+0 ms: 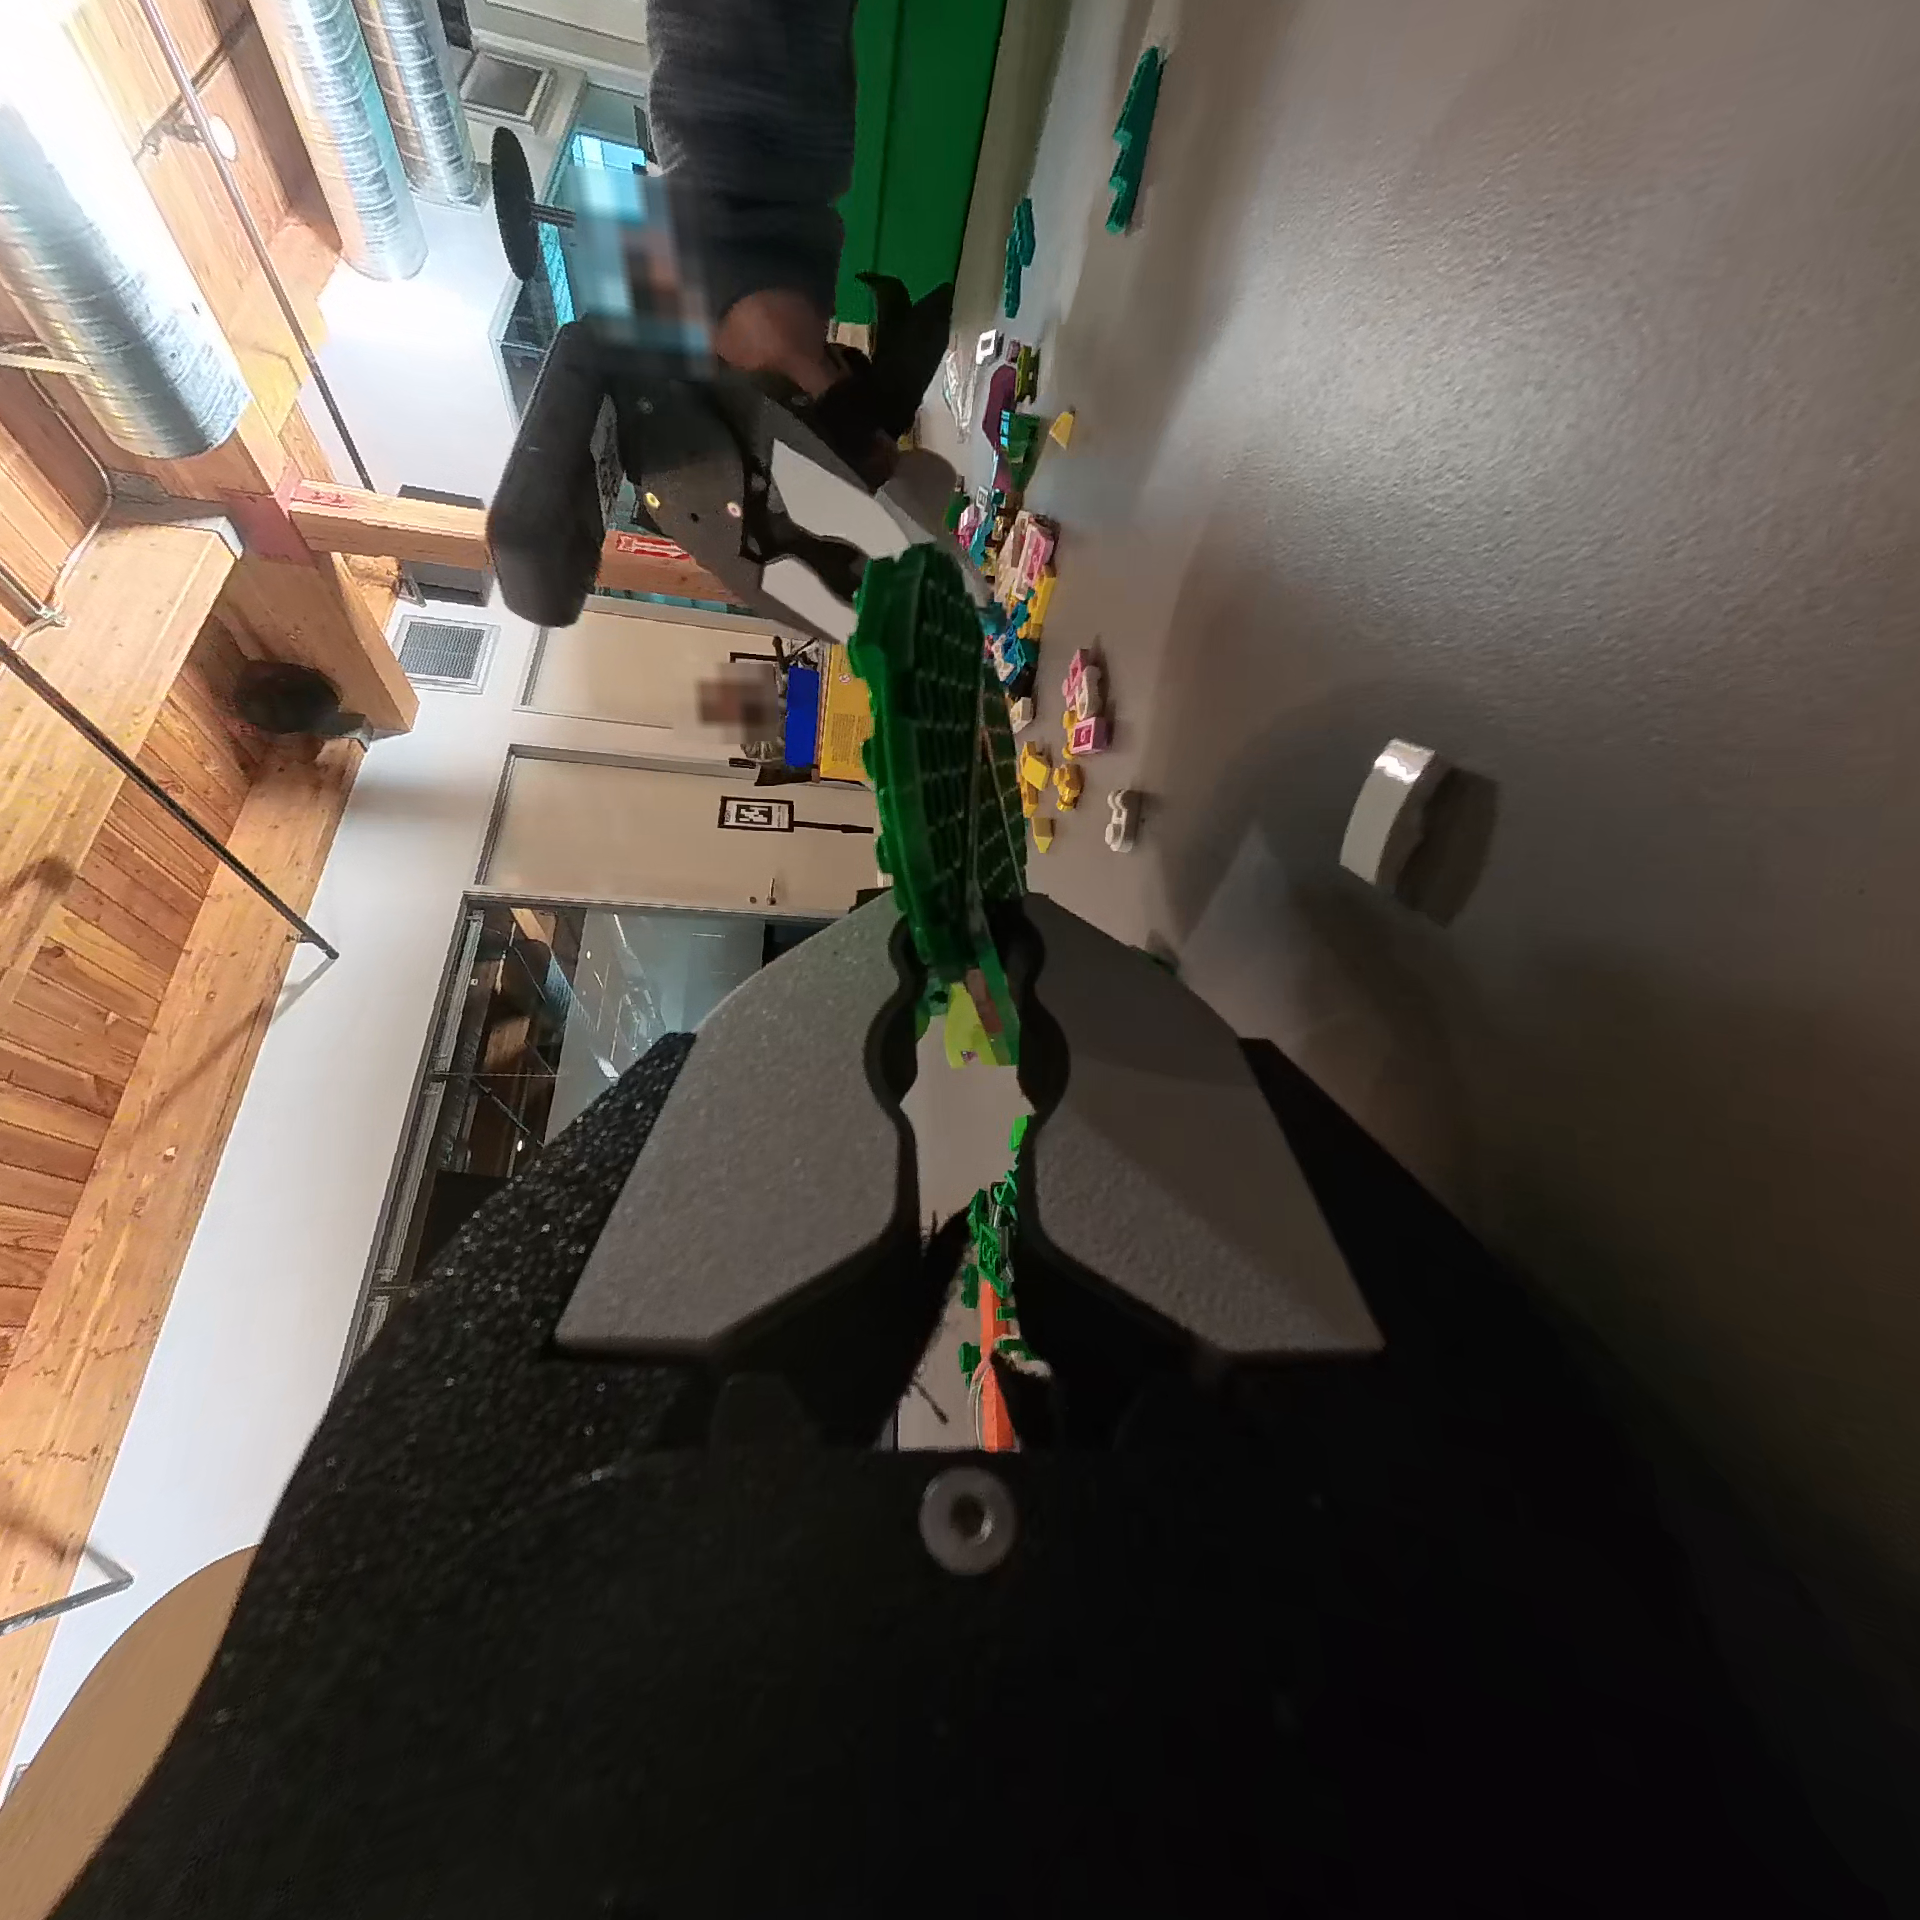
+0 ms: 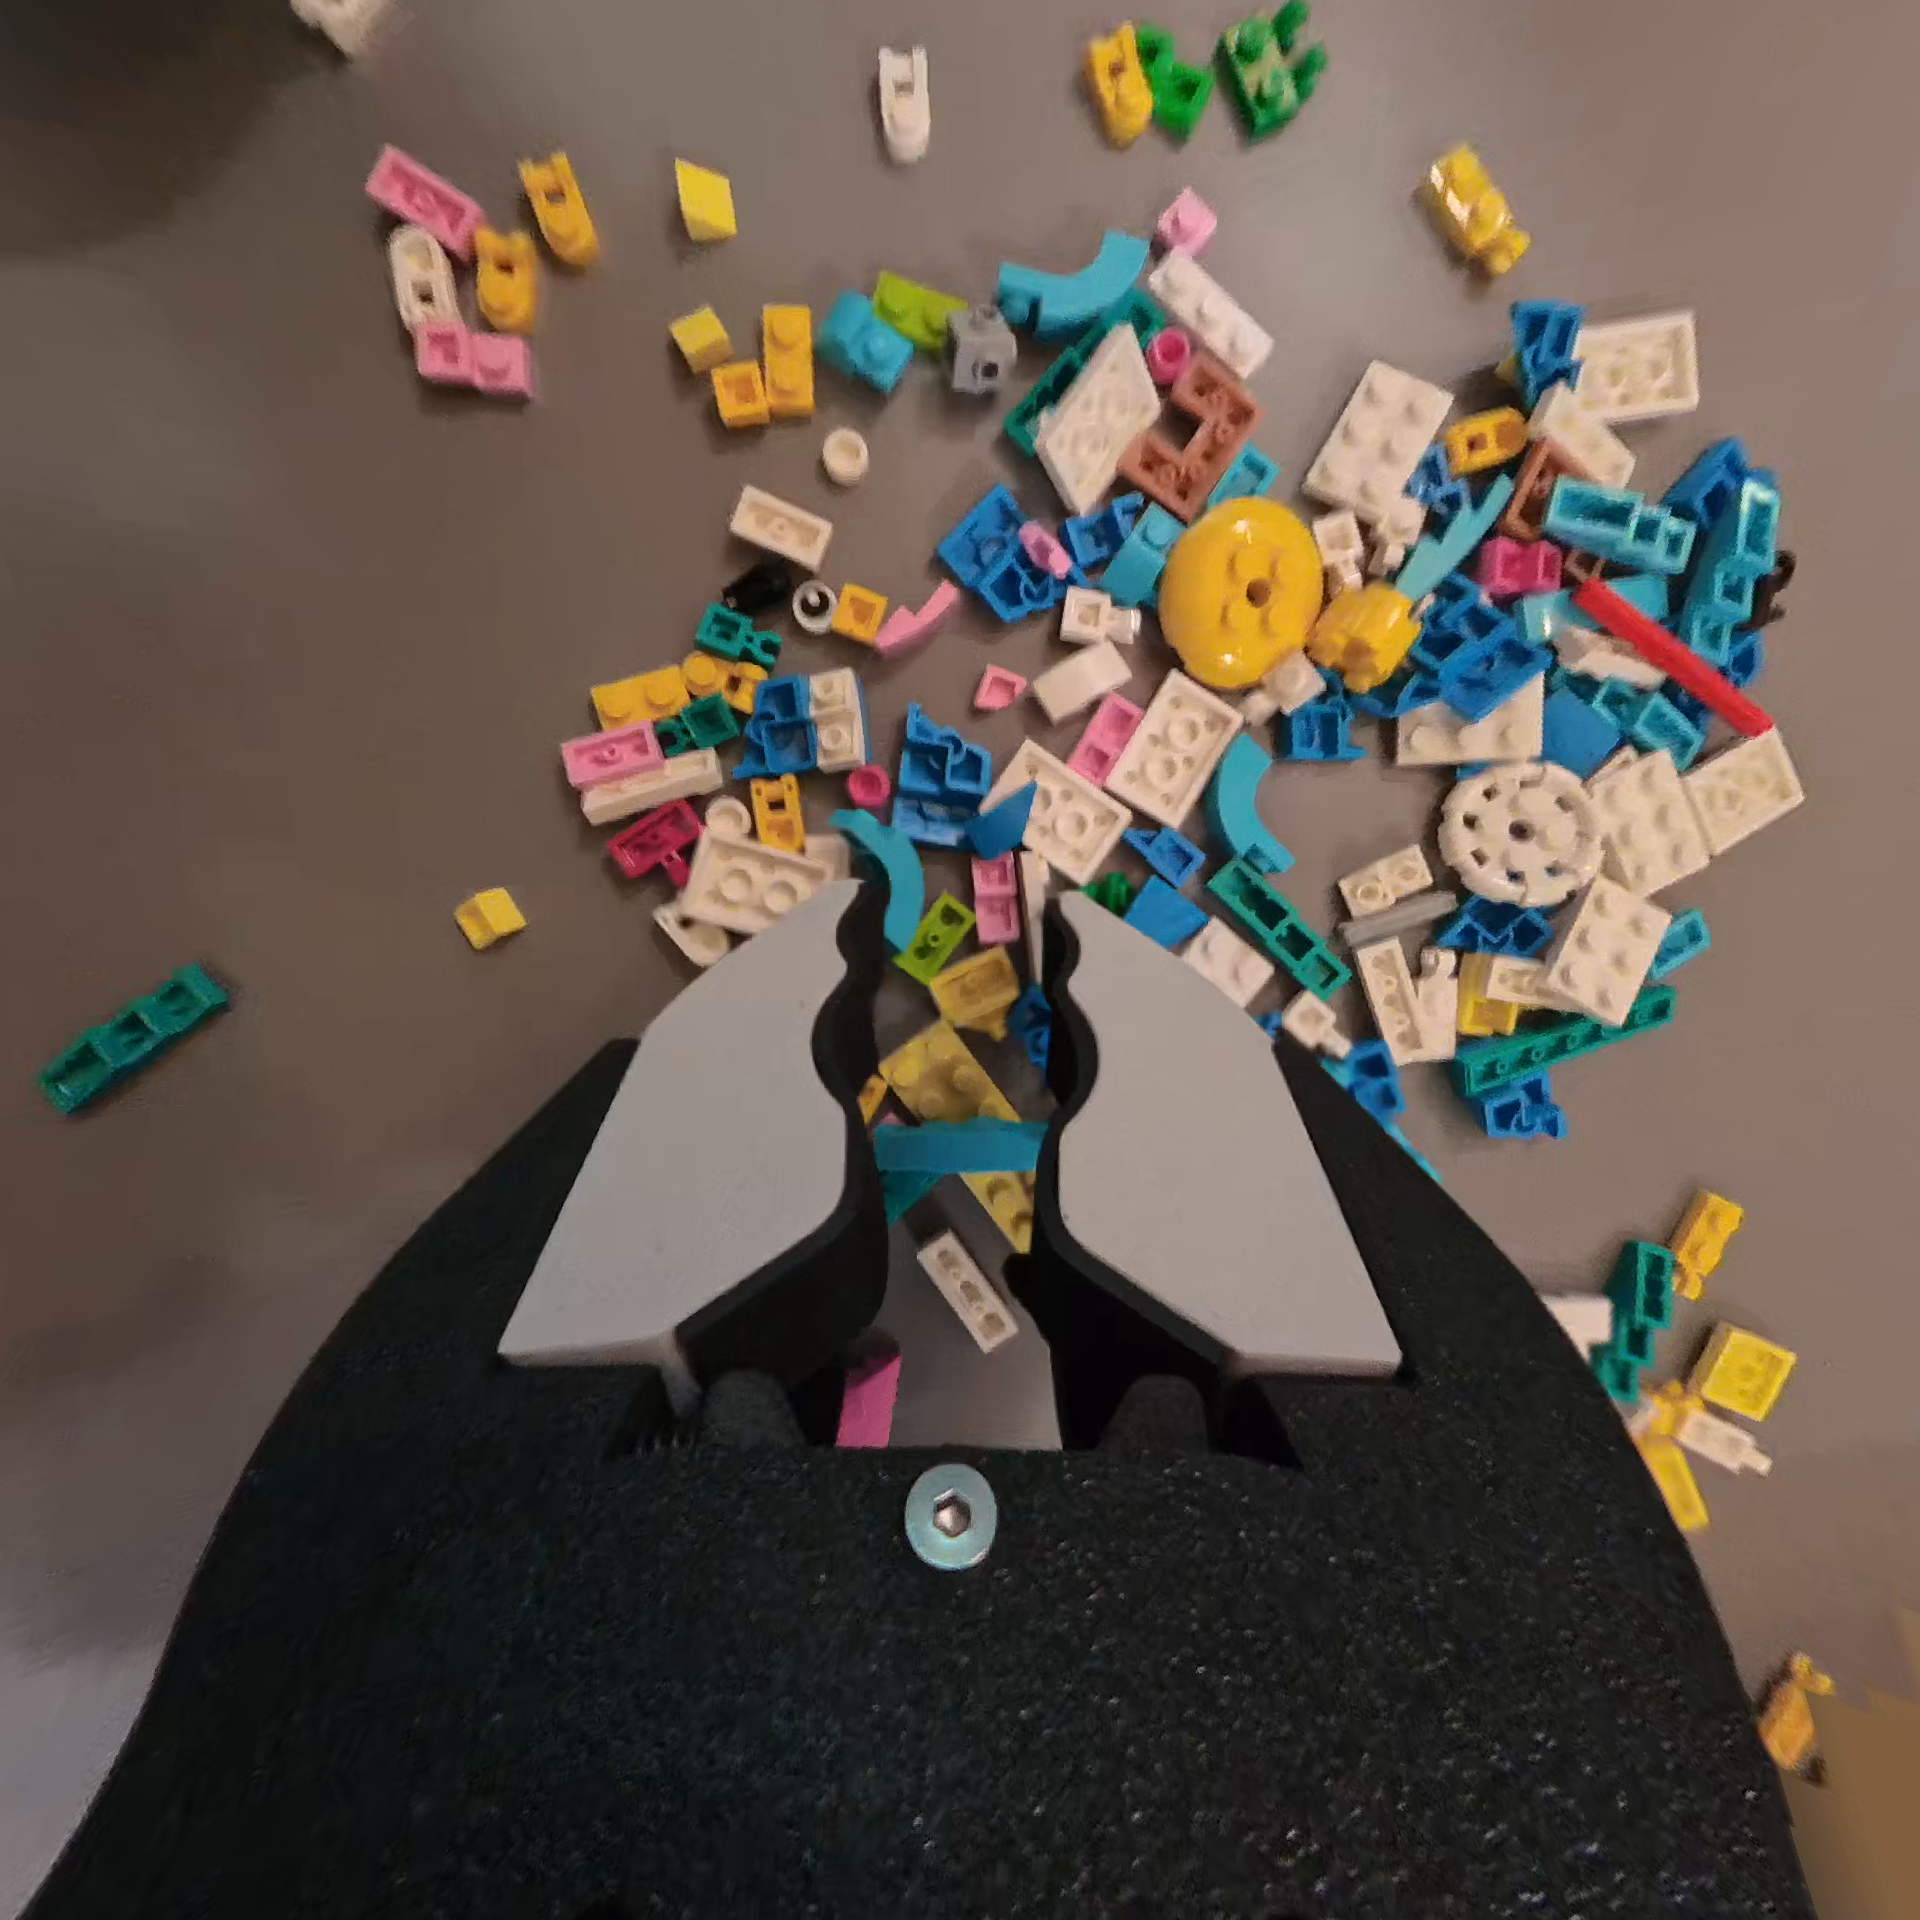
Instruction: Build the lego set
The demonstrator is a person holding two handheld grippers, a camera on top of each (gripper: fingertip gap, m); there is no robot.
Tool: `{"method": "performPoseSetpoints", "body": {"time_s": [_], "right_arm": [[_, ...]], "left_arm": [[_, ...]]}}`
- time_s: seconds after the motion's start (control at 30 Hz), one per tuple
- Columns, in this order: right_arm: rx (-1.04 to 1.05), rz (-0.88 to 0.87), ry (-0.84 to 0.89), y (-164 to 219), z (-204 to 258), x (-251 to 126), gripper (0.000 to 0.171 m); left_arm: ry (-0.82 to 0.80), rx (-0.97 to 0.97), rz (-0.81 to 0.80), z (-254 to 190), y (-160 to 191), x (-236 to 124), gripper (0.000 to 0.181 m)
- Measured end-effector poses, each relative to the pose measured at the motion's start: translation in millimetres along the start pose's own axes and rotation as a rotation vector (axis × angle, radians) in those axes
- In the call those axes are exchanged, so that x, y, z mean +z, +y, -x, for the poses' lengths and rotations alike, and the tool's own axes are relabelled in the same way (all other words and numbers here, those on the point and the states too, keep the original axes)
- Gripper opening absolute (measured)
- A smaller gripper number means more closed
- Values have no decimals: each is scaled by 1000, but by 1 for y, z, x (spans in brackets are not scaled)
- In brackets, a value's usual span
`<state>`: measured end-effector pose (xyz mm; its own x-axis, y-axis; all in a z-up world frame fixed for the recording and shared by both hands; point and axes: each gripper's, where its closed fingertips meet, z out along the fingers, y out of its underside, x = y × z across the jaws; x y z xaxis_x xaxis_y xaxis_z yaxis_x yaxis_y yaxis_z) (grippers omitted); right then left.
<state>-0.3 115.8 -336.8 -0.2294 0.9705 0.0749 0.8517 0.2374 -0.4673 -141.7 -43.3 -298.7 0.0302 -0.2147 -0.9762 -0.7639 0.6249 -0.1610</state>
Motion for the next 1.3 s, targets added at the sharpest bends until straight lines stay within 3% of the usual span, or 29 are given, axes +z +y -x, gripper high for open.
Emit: {"method": "performPoseSetpoints", "body": {"time_s": [0.13,0.27,0.4,0.63,0.83,0.93,1.07,1.3], "right_arm": [[44,58,90,16,-18,-10,26],[3,-90,-54,-19,9,-11,27],[-120,-81,-111,-32,32,4,28],[-68,10,32,-17,7,7,18],[-150,-111,-89,-37,36,6,29],[-230,-32,-104,-30,47,16,30],[-201,17,-183,-21,51,11,18],[-228,25,-146,-20,49,8,22]], "left_arm": [[3,-2,-2,-1,0,0,14],[5,-5,0,-1,0,1,14],[3,-8,-1,-1,1,0,14],[8,-13,-4,0,1,-1,14],[5,-17,-3,0,2,-1,14],[6,-18,-4,1,2,-1,14],[10,-16,-8,0,2,-2,14],[13,-11,-10,0,1,-1,14]]}}
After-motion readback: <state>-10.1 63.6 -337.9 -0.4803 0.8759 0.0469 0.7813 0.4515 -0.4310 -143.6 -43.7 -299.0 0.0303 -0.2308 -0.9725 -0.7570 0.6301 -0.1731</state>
